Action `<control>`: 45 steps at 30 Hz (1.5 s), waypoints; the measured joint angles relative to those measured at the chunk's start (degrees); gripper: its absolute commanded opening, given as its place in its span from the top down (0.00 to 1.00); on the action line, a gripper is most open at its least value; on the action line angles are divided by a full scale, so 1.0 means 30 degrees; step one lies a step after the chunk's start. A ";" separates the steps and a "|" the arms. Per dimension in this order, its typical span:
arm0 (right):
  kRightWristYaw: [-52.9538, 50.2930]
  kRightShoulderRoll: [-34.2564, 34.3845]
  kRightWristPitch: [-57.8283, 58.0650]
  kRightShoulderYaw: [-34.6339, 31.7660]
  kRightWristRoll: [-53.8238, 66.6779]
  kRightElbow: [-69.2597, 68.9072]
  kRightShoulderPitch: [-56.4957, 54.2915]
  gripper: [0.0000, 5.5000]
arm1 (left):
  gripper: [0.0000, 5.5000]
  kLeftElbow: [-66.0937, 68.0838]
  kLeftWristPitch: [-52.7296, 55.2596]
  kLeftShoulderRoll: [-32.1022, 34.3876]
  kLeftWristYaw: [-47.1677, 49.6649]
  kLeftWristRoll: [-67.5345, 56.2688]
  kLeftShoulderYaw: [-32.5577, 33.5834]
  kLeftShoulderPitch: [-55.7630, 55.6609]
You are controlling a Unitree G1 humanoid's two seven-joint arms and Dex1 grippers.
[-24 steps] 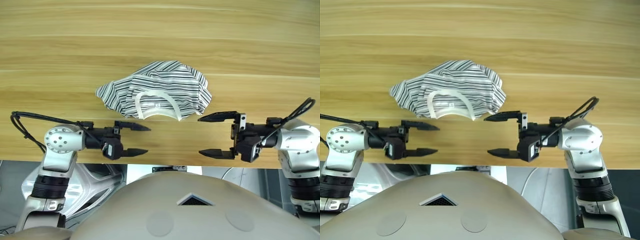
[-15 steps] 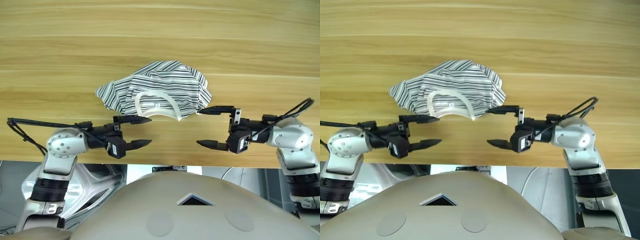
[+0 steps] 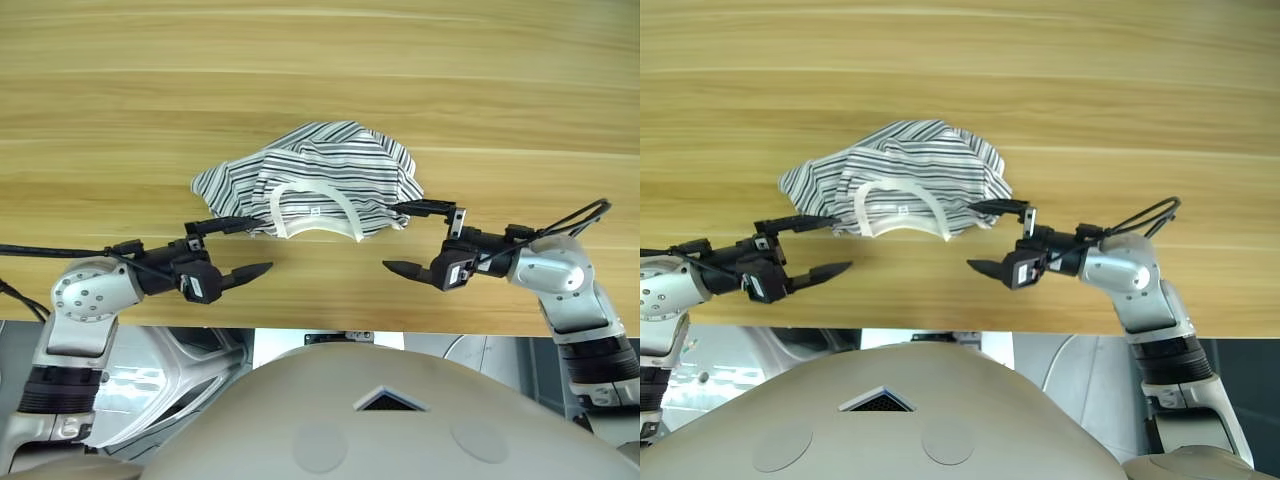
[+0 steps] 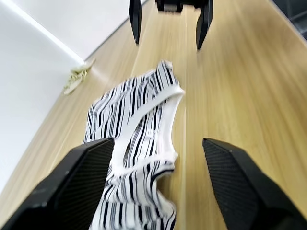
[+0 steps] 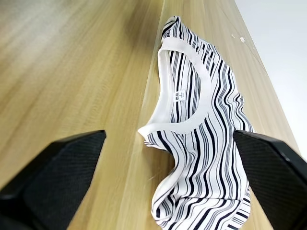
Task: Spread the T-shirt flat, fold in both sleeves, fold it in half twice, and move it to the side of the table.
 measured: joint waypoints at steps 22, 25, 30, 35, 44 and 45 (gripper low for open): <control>-0.2279 -0.0155 -0.0111 0.1018 -0.1572 0.0301 -0.0117 0.11 | 0.38 0.0985 -0.0105 0.0478 0.1665 0.1464 -0.1498 -0.0505; -0.2425 -0.0155 -0.0101 0.1150 -0.1662 0.0456 -0.0136 0.11 | 0.38 0.1005 -0.0102 0.0646 0.1678 0.1620 -0.1519 -0.0507; -0.2452 -0.0170 -0.0088 0.1363 -0.1749 0.0648 -0.0229 0.11 | 0.38 0.0986 -0.0023 0.0659 0.2128 0.1577 -0.1501 -0.0738; -0.2458 -0.0181 -0.0065 0.1412 -0.1824 0.0754 -0.0258 0.11 | 0.38 0.1161 0.0100 0.0650 0.2465 0.1809 -0.1537 -0.0847; -0.2825 -0.0186 0.0152 0.1409 -0.2057 0.0752 -0.0269 0.11 | 0.38 0.2281 0.0389 0.0612 0.3213 0.3124 -0.1785 -0.1546; -0.2841 -0.0185 0.0168 0.1409 -0.2057 0.0749 -0.0269 0.11 | 0.38 0.2369 0.0393 0.0613 0.3273 0.3274 -0.1849 -0.1615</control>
